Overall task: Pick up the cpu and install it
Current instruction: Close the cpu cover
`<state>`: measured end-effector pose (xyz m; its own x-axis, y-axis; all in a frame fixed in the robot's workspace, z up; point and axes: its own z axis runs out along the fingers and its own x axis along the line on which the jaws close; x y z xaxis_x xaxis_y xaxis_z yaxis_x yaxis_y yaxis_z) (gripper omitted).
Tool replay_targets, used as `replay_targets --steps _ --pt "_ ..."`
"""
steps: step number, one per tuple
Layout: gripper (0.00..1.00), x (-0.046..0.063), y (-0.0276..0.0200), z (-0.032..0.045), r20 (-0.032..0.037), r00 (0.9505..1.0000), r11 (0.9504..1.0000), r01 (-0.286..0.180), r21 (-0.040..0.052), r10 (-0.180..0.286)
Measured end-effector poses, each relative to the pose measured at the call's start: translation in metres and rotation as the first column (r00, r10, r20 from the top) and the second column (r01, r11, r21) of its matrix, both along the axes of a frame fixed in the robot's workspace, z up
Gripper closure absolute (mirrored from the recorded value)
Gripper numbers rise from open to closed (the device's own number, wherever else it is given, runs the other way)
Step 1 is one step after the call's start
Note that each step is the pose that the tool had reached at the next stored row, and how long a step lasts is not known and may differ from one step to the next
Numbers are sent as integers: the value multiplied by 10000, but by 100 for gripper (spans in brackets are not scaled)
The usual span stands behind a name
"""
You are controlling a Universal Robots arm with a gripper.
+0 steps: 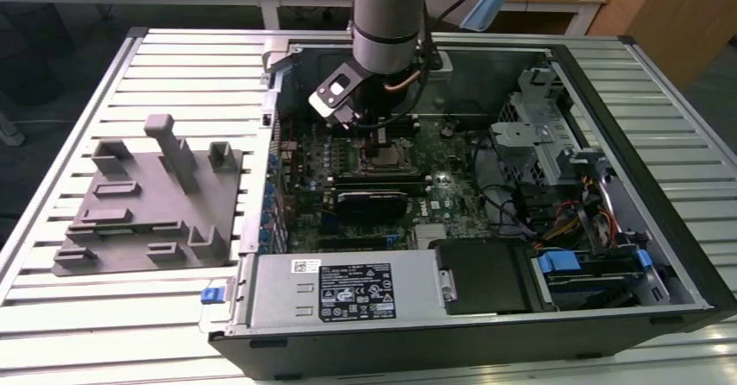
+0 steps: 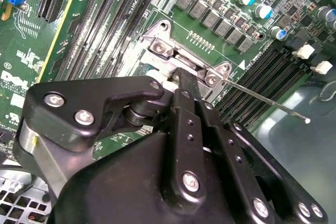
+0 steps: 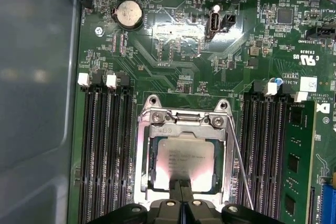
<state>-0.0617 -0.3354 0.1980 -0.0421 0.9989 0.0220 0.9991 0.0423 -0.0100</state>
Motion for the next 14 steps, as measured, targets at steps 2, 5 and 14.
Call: replay_targets --steps 2,5,14 --pt "89 2 0 4 3 10000 10000 1 1 -1" --pt "89 4 2 29 9 10000 10000 -2 11 2" --pt "89 8 0 122 2 10000 10000 0 3 0"
